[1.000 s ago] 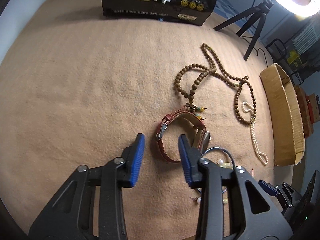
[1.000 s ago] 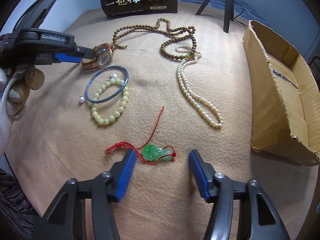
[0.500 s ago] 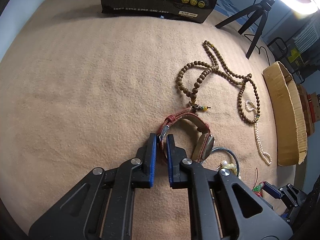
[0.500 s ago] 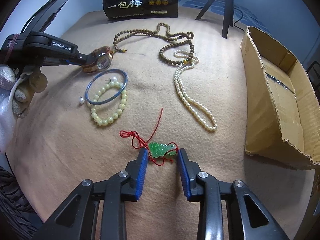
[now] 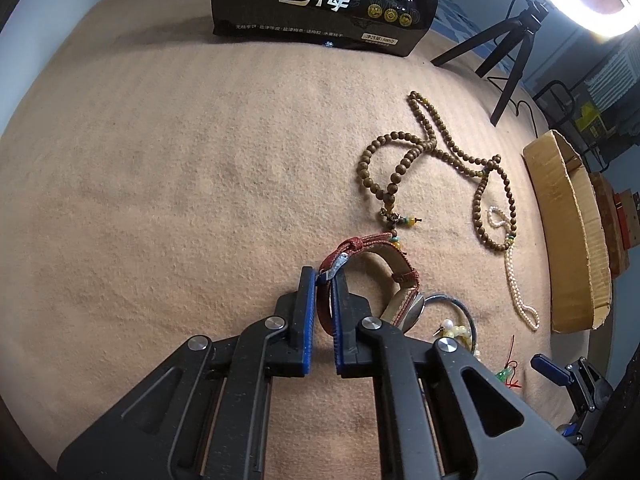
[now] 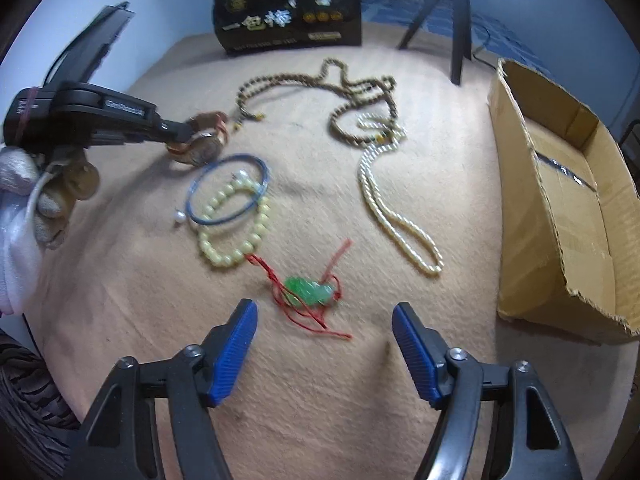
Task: Organize jewelry
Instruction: 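Grasp the brown-strap watch with the left tool while the right tool grasps the green jade pendant, then carry the watch with the left tool while the right tool carries the pendant to the box, then open both tools to drop the watch and pendant into the box, then move both tools back to the blue bangle and jade bead bracelet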
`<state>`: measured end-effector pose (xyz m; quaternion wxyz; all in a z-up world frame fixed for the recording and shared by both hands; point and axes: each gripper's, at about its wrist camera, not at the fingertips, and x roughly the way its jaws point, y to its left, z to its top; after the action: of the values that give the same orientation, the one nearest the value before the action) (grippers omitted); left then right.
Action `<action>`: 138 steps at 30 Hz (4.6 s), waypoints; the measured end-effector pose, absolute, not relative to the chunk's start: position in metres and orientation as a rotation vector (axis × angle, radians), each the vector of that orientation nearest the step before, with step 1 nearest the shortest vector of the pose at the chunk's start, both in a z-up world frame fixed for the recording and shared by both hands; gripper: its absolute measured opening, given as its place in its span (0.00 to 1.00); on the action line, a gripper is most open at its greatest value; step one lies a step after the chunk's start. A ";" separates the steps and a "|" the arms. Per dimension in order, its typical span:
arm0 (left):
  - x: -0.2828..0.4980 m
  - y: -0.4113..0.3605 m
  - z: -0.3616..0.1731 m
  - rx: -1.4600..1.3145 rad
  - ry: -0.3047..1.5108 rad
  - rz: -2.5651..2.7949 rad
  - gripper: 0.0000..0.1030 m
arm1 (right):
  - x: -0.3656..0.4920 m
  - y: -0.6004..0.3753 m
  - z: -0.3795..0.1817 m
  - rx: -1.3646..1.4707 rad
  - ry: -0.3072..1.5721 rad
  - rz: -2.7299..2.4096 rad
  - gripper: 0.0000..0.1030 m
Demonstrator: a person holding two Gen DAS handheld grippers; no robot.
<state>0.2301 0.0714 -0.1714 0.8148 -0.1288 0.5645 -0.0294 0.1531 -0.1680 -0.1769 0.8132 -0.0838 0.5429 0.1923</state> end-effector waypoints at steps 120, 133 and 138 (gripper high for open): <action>0.199 -0.016 -0.090 -0.116 1.046 -0.248 0.37 | 0.210 -0.271 -0.061 0.034 0.896 0.219 0.65; 0.207 0.038 -0.137 -0.215 1.182 -0.213 0.37 | 0.198 -0.189 -0.106 -0.044 1.080 0.457 0.54; 0.210 0.040 -0.153 -0.250 1.235 -0.239 0.30 | 0.193 -0.165 -0.133 -0.035 1.174 0.527 0.43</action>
<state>0.2100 0.0398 -0.1528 0.8012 -0.1164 0.5762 -0.1115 0.1934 -0.1651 -0.1328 0.8000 -0.0164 0.5471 0.2457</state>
